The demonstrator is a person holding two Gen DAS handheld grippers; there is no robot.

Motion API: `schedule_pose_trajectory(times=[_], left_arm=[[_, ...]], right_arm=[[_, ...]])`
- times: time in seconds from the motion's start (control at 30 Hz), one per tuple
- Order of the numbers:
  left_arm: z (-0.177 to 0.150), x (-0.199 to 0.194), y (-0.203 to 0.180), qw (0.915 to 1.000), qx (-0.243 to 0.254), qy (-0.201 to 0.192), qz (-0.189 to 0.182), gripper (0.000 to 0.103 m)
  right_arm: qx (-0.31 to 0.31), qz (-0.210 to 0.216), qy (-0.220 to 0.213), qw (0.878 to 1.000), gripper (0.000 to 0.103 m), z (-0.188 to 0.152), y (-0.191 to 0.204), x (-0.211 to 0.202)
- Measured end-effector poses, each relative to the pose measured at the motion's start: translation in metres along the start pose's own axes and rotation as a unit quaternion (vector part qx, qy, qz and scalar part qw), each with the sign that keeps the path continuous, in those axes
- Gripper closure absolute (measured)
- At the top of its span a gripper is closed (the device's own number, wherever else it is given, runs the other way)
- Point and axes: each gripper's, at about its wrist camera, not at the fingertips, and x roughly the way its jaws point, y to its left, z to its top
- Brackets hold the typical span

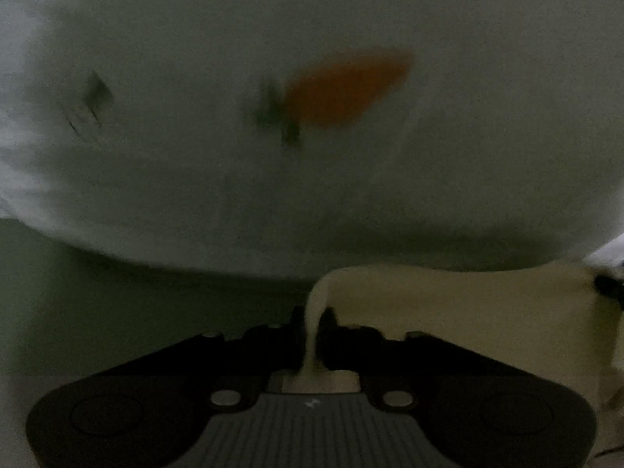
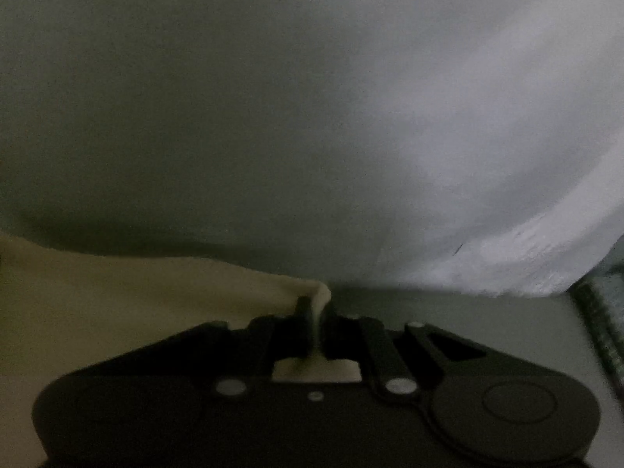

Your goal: Fold clothes

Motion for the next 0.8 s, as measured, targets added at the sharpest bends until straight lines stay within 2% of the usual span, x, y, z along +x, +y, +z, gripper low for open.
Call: schedule_pose_trajectory(times=[0.03, 0.07, 0.1, 0.13, 0.17, 0.2, 0.27, 0.33, 0.4, 0.5, 0.57, 0.63, 0.7, 0.8], left_arm=[[-0.003, 0.012, -0.001, 0.9997, -0.001, 0.018, 0.017, 0.072], [-0.007, 0.019, 0.000, 0.9990, -0.003, 0.035, 0.029, 0.064], [-0.011, 0.015, 0.001, 0.9995, -0.006, 0.017, 0.027, 0.053], [-0.013, 0.011, 0.002, 0.9995, -0.008, 0.014, 0.027, 0.045], [-0.015, 0.005, 0.003, 0.9993, -0.012, 0.017, 0.030, 0.030], [-0.018, -0.004, 0.004, 0.9993, -0.017, 0.012, 0.032, 0.027], [-0.027, -0.028, 0.003, 0.9991, -0.021, -0.010, 0.036, 0.026], [-0.039, -0.056, -0.001, 0.9984, -0.023, -0.029, 0.044, 0.022], [-0.053, -0.082, -0.015, 0.9976, -0.024, -0.045, 0.047, 0.018], [-0.079, -0.120, -0.046, 0.9981, -0.015, -0.045, 0.039, 0.014], [-0.095, -0.121, -0.075, 0.9990, -0.008, -0.031, 0.031, 0.012], [-0.124, -0.138, -0.100, 0.9995, -0.018, -0.015, 0.020, 0.012], [-0.154, -0.151, -0.123, 0.9993, -0.034, 0.012, 0.004, 0.012], [-0.194, -0.161, -0.159, 0.9978, -0.026, 0.058, -0.018, 0.012]], right_arm=[[-0.005, -0.004, 0.018, 1.000, 0.075, -0.001, 0.002, 0.011], [-0.008, -0.012, 0.032, 0.999, 0.057, -0.003, 0.003, 0.016], [-0.008, -0.017, 0.040, 0.999, 0.052, -0.004, 0.003, 0.019], [0.002, -0.016, 0.032, 0.999, 0.052, -0.005, -0.003, 0.013], [0.019, -0.012, 0.021, 1.000, 0.047, -0.006, -0.010, 0.003], [0.038, -0.010, 0.010, 0.999, 0.037, -0.007, -0.020, -0.010], [0.075, -0.012, -0.011, 0.997, 0.026, -0.013, -0.041, -0.040], [0.103, -0.025, -0.024, 0.994, 0.025, -0.029, -0.065, -0.075], [0.119, -0.054, -0.016, 0.991, 0.024, -0.054, -0.088, -0.106], [0.135, -0.113, 0.013, 0.984, 0.024, -0.101, -0.124, -0.145], [0.160, -0.146, 0.040, 0.975, 0.024, -0.138, -0.145, -0.167], [0.188, -0.175, 0.066, 0.964, 0.024, -0.173, -0.163, -0.186], [0.201, -0.208, 0.081, 0.954, 0.026, -0.197, -0.177, -0.186], [0.242, -0.244, 0.089, 0.935, 0.026, -0.223, -0.195, -0.189]])
